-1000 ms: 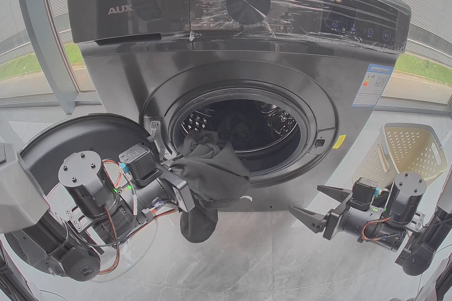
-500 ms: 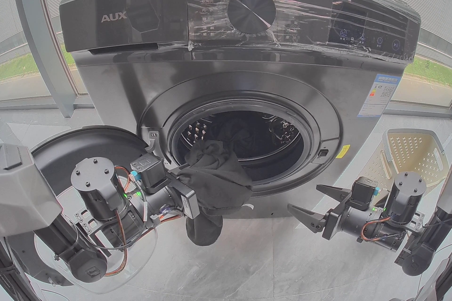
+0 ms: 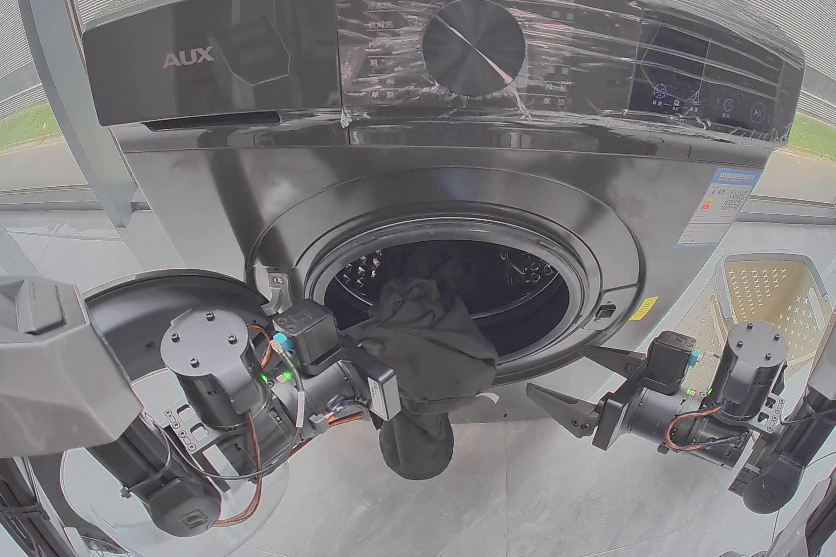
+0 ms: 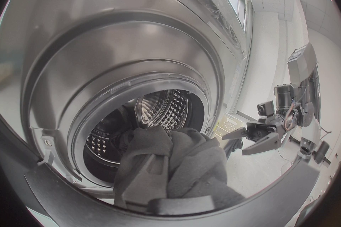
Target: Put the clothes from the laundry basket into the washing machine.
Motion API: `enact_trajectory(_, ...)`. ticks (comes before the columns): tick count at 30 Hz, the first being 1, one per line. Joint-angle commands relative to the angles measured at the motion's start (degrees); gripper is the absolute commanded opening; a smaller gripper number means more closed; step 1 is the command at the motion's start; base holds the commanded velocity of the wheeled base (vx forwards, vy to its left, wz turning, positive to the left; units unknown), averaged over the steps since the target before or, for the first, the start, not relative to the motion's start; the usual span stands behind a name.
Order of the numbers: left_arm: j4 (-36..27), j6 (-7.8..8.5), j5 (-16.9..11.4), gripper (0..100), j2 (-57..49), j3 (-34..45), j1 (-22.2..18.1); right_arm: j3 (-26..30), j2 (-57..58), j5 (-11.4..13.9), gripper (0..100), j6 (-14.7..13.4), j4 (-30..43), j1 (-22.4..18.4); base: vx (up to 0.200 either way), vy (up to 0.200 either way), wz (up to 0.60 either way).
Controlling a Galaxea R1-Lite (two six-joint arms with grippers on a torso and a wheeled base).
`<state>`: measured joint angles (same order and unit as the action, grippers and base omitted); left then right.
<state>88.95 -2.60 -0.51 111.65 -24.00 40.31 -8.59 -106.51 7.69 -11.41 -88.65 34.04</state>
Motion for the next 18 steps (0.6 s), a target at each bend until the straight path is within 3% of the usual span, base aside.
enact_trajectory(1, 0.17, -1.45, 0.60, 0, 1.73, -1.92, -0.59, 0.24, 0.69, 0.04, 100, 0.51, -0.03, 0.68, 0.000, 0.000, 0.00)
enact_trajectory(2, 0.17, -3.12, 0.60, 0, 3.40, -3.95, -1.73, 0.33, 0.86, 0.04, 100, 0.60, -0.03, 0.77, 0.000, 0.000, 0.00)
enact_trajectory(9, -0.01, -4.00, -1.33, 0, 10.07, -13.79, -4.02, 0.07, 0.95, -0.22, 100, 1.13, -0.03, 1.65, 0.000, 0.000, 0.00)
enact_trajectory(10, -0.01, -4.70, -1.42, 0, 11.66, -15.81, -3.66, 0.07, 1.04, -0.84, 100, 1.13, -0.03, 1.82, 0.000, 0.000, 0.00)
enact_trajectory(12, -0.01, -5.58, -1.07, 0, 12.89, -17.57, -3.58, 0.16, 1.30, -1.10, 100, 1.22, -0.03, 1.82, 0.000, 0.000, 0.00)
enact_trajectory(18, -4.93, -6.19, -0.98, 0, 15.08, -18.89, -3.58, 0.07, 1.66, -1.10, 100, 1.22, -0.03, 1.91, 0.000, 0.000, 0.00)
